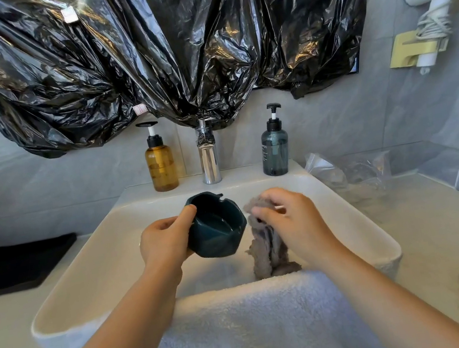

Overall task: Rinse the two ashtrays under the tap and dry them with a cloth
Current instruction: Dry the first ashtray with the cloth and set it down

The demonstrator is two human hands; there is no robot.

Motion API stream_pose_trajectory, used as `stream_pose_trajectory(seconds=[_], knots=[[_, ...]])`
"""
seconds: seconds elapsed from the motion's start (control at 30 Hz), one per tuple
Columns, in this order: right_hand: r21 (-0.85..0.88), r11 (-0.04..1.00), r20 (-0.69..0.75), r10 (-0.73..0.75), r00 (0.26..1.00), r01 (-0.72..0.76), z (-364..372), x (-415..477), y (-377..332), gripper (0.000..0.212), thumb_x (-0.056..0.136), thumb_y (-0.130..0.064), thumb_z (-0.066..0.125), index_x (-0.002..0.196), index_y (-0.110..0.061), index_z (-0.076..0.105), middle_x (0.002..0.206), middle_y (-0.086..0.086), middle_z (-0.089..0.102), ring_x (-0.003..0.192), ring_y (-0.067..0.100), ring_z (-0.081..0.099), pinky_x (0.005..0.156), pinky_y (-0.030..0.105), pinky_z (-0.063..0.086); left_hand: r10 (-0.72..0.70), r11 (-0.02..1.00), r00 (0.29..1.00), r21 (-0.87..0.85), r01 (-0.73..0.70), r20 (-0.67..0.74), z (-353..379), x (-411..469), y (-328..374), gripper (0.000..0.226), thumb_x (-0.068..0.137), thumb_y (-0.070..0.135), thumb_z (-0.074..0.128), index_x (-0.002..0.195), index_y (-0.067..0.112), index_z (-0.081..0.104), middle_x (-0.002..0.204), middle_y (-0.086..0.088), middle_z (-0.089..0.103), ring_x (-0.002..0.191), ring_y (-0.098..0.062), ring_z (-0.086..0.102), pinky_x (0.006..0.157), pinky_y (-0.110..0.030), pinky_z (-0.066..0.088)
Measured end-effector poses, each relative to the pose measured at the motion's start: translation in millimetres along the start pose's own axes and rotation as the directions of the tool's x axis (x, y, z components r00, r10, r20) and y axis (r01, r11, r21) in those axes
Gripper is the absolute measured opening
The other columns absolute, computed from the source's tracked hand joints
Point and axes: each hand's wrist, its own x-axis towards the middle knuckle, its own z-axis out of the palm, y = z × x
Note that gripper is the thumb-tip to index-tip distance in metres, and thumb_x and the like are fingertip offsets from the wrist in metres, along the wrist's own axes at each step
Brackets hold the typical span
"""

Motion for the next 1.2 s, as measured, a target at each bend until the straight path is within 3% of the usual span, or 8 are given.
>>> stream_pose_trajectory(seconds=[0.1,0.23,0.4,0.63,0.93,1.07,1.13,1.2], knots=[[0.054,0.986,-0.163,0.165,0.973,-0.158,-2,4,9,0.020,0.093,-0.029,0.060,0.085,-0.012,0.066,0.083,0.002,0.068,0.082,0.016,0.063,0.071,0.031,0.050,-0.066,0.993,0.998,-0.097,0.066,-0.001,-3,1,3,0.032,0.082,0.034,0.072,0.100,0.009,0.062,0.098,-0.012,0.067,0.094,-0.028,0.064,0.069,-0.036,0.059],[0.093,0.976,-0.194,0.213,0.958,-0.198,0,4,7,0.022,0.093,-0.031,0.059,0.090,-0.012,0.068,0.087,0.003,0.068,0.084,0.016,0.062,0.068,0.021,0.047,-0.101,0.975,0.993,-0.194,0.110,0.055,-2,1,4,0.035,0.083,0.033,0.071,0.104,0.007,0.062,0.104,-0.013,0.067,0.099,-0.031,0.065,0.071,-0.038,0.059],[0.161,0.957,-0.037,0.250,0.968,-0.241,4,5,-2,0.021,0.097,-0.030,0.053,0.096,-0.015,0.067,0.093,0.001,0.069,0.089,0.011,0.063,0.070,0.019,0.049,-0.060,0.971,0.991,-0.222,0.086,0.122,0,-3,5,0.021,0.087,0.032,0.067,0.093,0.012,0.060,0.105,-0.010,0.066,0.100,-0.030,0.064,0.071,-0.036,0.057],[0.248,0.883,0.177,0.363,0.915,-0.399,7,8,0,0.041,0.096,-0.051,0.045,0.122,-0.023,0.059,0.121,-0.004,0.065,0.116,0.014,0.057,0.103,0.039,0.046,-0.040,0.969,0.975,-0.231,0.092,0.220,1,-8,6,0.022,0.090,0.030,0.063,0.100,0.011,0.059,0.111,-0.012,0.065,0.104,-0.031,0.064,0.076,-0.037,0.057],[0.248,0.794,0.313,0.477,0.821,-0.556,10,13,4,0.048,0.086,-0.063,0.049,0.117,-0.026,0.054,0.126,-0.002,0.061,0.119,0.019,0.054,0.107,0.044,0.042,-0.018,0.989,0.967,-0.140,0.055,0.256,3,-10,6,0.025,0.091,0.032,0.061,0.101,0.010,0.060,0.104,-0.011,0.067,0.097,-0.026,0.067,0.063,-0.028,0.059],[0.263,0.765,0.322,0.505,0.801,-0.588,8,15,6,0.027,0.093,-0.049,0.045,0.096,-0.026,0.058,0.110,0.001,0.066,0.106,0.015,0.059,0.097,0.038,0.046,-0.012,1.000,0.971,-0.012,0.015,0.238,8,-8,0,0.033,0.094,0.035,0.055,0.116,0.011,0.058,0.112,-0.011,0.065,0.103,-0.027,0.064,0.073,-0.034,0.060],[0.257,0.745,0.306,0.541,0.783,-0.615,7,14,6,0.030,0.092,-0.048,0.043,0.096,-0.023,0.060,0.104,0.003,0.069,0.100,0.016,0.061,0.092,0.037,0.049,0.037,0.995,0.970,0.078,-0.057,0.242,11,-10,-2,0.031,0.095,0.037,0.052,0.119,0.017,0.055,0.118,-0.009,0.063,0.105,-0.023,0.062,0.073,-0.032,0.059],[0.213,0.739,0.274,0.583,0.765,-0.639,7,15,8,0.040,0.088,-0.050,0.041,0.105,-0.020,0.061,0.103,0.005,0.069,0.098,0.017,0.061,0.086,0.036,0.050,0.189,0.937,0.948,0.241,-0.252,0.256,12,-12,-3,0.033,0.096,0.037,0.050,0.125,0.023,0.050,0.128,0.000,0.058,0.109,-0.016,0.056,0.078,-0.024,0.053]])
